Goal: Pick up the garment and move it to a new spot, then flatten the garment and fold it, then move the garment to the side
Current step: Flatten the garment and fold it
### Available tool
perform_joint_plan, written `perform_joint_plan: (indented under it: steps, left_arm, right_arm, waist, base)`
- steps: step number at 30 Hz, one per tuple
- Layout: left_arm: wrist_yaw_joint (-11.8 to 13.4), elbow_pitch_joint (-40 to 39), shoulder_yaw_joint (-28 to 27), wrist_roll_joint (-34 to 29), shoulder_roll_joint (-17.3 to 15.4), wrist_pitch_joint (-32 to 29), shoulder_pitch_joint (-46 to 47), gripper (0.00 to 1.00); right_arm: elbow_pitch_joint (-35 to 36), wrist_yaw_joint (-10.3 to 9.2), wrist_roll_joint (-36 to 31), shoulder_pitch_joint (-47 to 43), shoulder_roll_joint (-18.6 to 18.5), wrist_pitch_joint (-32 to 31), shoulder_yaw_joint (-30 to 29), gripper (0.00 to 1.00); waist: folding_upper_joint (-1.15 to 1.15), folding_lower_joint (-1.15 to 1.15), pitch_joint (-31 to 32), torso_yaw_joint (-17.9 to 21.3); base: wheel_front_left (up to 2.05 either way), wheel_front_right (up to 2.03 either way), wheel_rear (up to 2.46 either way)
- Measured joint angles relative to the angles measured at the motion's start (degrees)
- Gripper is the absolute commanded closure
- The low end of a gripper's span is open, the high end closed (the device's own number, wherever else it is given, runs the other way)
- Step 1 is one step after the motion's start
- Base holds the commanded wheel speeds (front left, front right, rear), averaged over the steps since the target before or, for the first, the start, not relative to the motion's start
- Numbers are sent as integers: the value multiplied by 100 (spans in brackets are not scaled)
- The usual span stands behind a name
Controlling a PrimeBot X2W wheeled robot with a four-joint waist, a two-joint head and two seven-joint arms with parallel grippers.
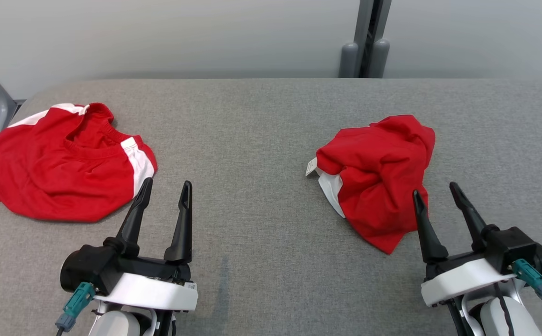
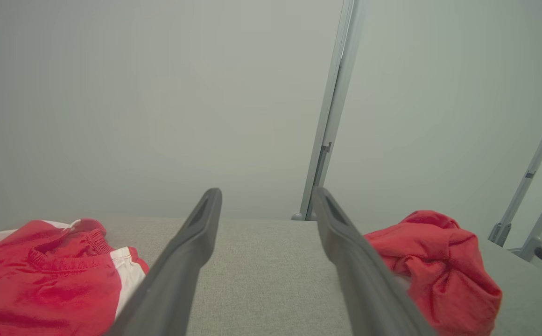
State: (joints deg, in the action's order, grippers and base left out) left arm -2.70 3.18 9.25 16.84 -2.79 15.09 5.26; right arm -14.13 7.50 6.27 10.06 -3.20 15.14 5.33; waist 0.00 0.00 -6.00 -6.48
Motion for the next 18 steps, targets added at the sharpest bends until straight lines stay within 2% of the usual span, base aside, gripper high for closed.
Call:
perform_joint_plan:
  steps: [15, 16, 17, 18]
  left_arm:
    - [101, 92, 180, 65, 0, 0, 111, 0]
    - [102, 99, 186, 81, 0, 0, 111, 0]
    - [102, 102, 187, 83, 0, 0, 111, 0]
    - [103, 105, 188, 86, -1, 0, 110, 0]
  right_arm:
    - [-1846, 0, 53, 809, 13, -51, 105, 0]
    - [-1933, 0, 30, 845, 10, -51, 88, 58]
    - [-1997, 0, 26, 876, 10, -49, 73, 92]
    - [-2031, 0, 22, 901, 9, -48, 74, 100]
  waist:
    - [0, 0, -218, -390]
    - [0, 0, -218, -417]
    - [0, 0, -214, -440]
    - [0, 0, -204, -459]
  base:
    - [0, 0, 0]
    - [0, 0, 0]
    - [0, 0, 0]
    - [0, 0, 0]
